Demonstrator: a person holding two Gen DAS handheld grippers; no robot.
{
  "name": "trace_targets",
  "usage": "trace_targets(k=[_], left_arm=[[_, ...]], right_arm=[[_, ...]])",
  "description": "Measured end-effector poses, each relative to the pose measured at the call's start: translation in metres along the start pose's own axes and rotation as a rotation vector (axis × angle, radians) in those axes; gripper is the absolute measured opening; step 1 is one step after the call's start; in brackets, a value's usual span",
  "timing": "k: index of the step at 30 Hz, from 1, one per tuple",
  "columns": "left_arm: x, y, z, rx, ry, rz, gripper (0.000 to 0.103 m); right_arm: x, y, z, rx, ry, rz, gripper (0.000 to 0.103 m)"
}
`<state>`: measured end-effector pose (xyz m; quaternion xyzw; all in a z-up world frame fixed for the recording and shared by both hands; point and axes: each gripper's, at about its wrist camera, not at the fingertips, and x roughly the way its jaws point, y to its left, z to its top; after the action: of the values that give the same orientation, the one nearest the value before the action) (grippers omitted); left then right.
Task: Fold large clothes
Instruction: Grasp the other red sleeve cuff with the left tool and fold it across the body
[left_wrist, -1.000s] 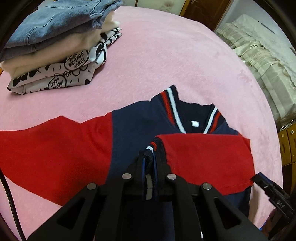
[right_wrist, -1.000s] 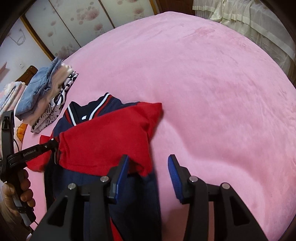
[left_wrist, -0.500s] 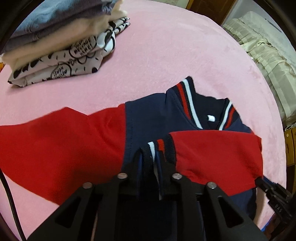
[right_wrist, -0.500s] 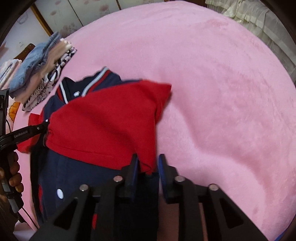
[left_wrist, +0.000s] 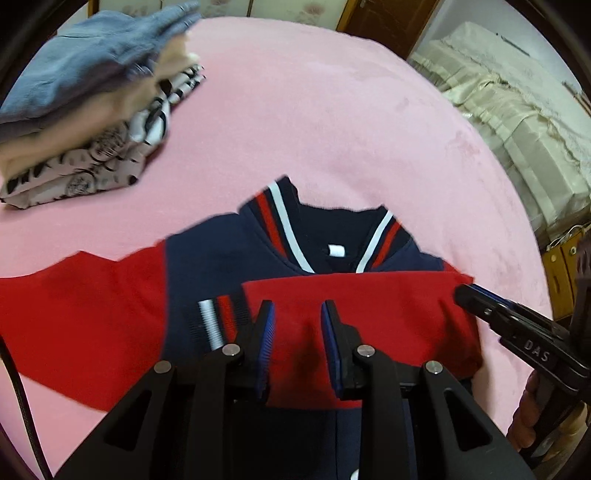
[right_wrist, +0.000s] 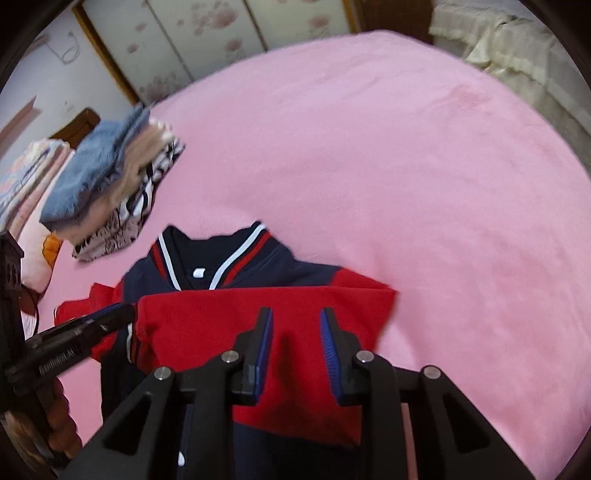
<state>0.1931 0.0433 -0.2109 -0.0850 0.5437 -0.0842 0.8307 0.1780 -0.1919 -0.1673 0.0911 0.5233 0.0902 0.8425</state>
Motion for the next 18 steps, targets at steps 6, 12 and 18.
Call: trace_targets(k=[6,12,18], left_arm=[[0.023,0.017,-0.003,-0.047,0.035,-0.017,0.022],[0.007,0.016,-0.002,-0.060,0.045,-0.045,0.028],[-0.048,0.012,-0.003,-0.038,-0.023,-0.051,0.073]], right_arm=[[0.019,-0.045,-0.006,0.081,0.046,-0.139,0.012],[-0.008,-0.034,-0.014,0.061,0.025,-0.139,0.014],[-0.036,0.004,-0.011,-0.003,0.015,-0.128,0.016]])
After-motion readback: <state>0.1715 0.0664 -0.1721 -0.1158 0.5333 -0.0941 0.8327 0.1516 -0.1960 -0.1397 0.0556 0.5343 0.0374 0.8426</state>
